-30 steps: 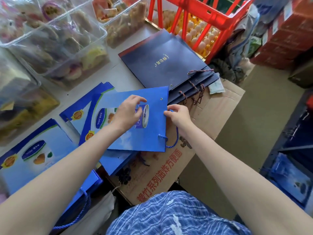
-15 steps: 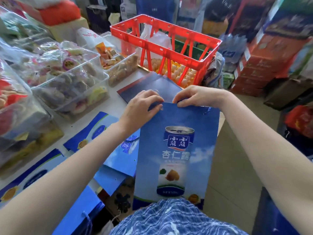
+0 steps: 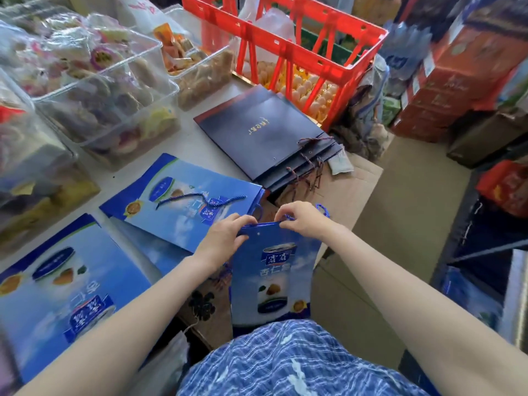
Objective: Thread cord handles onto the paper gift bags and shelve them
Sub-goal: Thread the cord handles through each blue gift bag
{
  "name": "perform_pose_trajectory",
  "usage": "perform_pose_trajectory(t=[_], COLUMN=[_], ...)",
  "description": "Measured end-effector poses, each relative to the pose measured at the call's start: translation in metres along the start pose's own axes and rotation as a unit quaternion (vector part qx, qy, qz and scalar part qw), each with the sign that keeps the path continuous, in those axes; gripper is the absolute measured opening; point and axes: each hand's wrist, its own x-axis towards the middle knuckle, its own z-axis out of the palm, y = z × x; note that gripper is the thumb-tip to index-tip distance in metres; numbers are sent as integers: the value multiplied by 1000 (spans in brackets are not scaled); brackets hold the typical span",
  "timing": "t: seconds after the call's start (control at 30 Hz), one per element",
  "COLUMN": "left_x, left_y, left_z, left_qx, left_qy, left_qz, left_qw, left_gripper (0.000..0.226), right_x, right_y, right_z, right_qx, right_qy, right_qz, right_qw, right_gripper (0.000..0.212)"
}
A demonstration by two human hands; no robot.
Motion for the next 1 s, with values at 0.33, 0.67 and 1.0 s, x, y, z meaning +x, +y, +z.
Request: perform_pose_trajectory(t=[0.33, 0.67, 1.0], left_x=[-3, 10, 15], left_y=[-19, -16, 12], left_z=[8, 14, -10], left_qx=[66, 4, -48], left_qy=[-22, -104, -118], left_qz=[-43, -76, -5], left_qw=[997, 992, 992], left_gripper=[37, 37, 28], right_x=[-7, -10, -20], right_y=[-5, -1, 0], right_z=[0, 5, 12], right_qx=[157, 80, 15], right_qy=[68, 60, 71], right_qz=[40, 7, -26], right_qw=[984, 995, 997], right_gripper=[32, 20, 21])
